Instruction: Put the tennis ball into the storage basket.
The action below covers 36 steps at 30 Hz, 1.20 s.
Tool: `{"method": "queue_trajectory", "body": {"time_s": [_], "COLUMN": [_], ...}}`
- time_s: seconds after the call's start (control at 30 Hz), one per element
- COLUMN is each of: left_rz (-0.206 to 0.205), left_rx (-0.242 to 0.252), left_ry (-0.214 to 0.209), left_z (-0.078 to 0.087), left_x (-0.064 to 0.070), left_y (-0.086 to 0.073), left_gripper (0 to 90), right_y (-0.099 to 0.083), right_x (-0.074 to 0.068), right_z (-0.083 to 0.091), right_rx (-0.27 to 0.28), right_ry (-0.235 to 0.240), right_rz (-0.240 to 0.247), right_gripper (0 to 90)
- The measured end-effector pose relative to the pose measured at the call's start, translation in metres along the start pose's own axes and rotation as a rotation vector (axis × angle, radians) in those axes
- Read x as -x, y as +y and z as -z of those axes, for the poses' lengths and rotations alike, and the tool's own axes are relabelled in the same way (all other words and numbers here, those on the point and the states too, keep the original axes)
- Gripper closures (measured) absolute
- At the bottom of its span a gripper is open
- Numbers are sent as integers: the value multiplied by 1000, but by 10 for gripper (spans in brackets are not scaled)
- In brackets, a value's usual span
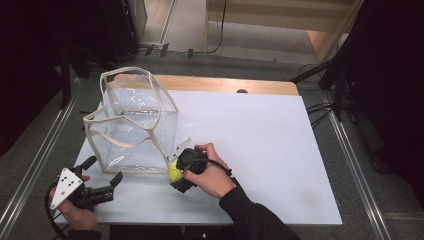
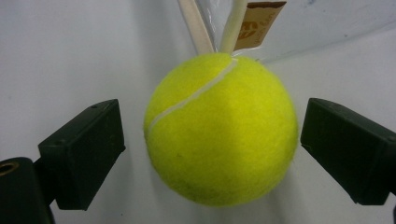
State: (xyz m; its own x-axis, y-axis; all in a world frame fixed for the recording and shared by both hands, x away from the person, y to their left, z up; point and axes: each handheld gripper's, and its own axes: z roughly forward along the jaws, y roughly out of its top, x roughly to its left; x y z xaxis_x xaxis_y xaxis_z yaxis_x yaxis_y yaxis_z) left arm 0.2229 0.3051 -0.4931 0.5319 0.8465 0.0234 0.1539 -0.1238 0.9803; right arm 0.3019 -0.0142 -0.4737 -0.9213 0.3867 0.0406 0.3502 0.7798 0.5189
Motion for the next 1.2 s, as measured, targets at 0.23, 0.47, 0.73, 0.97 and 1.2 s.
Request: {"method": "queue_trajectory", "body": {"time_s": [0.23,0.47,0.73,0.97,1.2], "left_rz": [3,2,5,3,2], "left_rx": [3,4,6,5,6], "left_ry": [0,0,-1,-1,-2], "left_z": [0,0,0,0,0], "left_x": [0,-1,-1,-1,-1], "left_y": [0,0,0,0,0], "left_gripper": [13,13,13,13,13], "right_y": [1,3,3,2,3], "right_x": [1,0,0,1,2], "right_z": [-5,-10,-12,-11,-9], "right_rx": [-9,-21,-37,-35,-35], "right_ry": [1,4,-14,-5,13], "right_rz": [-10,-2,9,1,7], "right_gripper": [75,114,224,233,235]}}
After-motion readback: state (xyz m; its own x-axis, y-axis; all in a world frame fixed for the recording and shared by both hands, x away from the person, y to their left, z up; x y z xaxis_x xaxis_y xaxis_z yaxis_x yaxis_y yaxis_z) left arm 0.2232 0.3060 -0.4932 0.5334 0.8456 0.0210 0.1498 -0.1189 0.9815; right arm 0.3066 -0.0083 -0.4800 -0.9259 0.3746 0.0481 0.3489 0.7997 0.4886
